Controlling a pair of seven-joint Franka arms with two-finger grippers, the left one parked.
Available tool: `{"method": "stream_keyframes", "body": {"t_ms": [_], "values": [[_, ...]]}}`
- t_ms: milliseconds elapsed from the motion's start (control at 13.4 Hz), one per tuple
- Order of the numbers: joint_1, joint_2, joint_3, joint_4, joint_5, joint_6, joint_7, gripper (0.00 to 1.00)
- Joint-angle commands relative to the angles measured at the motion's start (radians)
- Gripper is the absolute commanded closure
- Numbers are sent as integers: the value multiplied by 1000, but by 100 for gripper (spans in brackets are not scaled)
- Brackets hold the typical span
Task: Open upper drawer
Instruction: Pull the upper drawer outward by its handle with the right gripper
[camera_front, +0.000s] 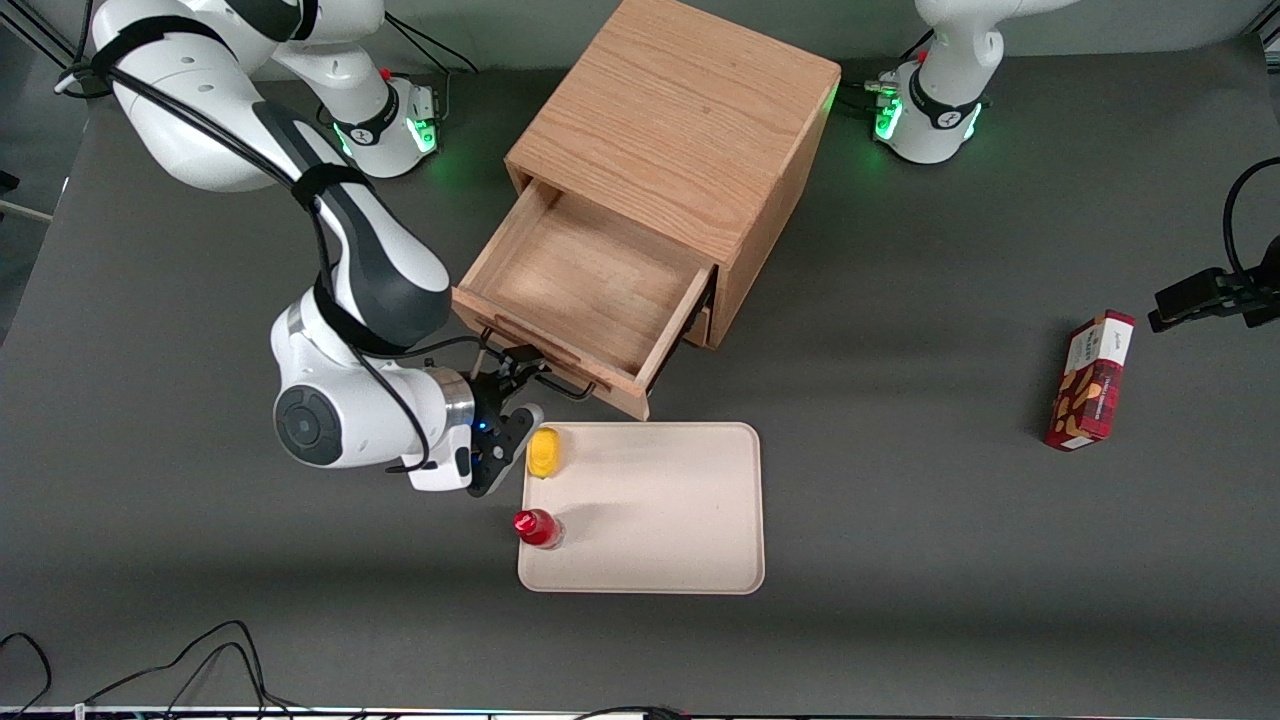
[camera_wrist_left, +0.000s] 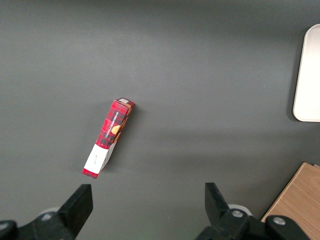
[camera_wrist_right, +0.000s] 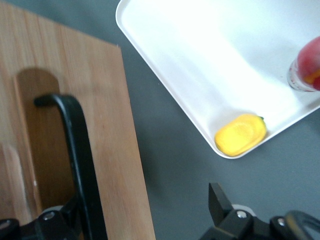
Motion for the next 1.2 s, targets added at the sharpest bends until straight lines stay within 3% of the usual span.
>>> {"method": "stream_keyframes", "body": {"t_ms": [0,1121], "values": [[9,34,-29,84,-24,-63,-55,0],[6,117,-48,262,-16,-78,-117,0]]}}
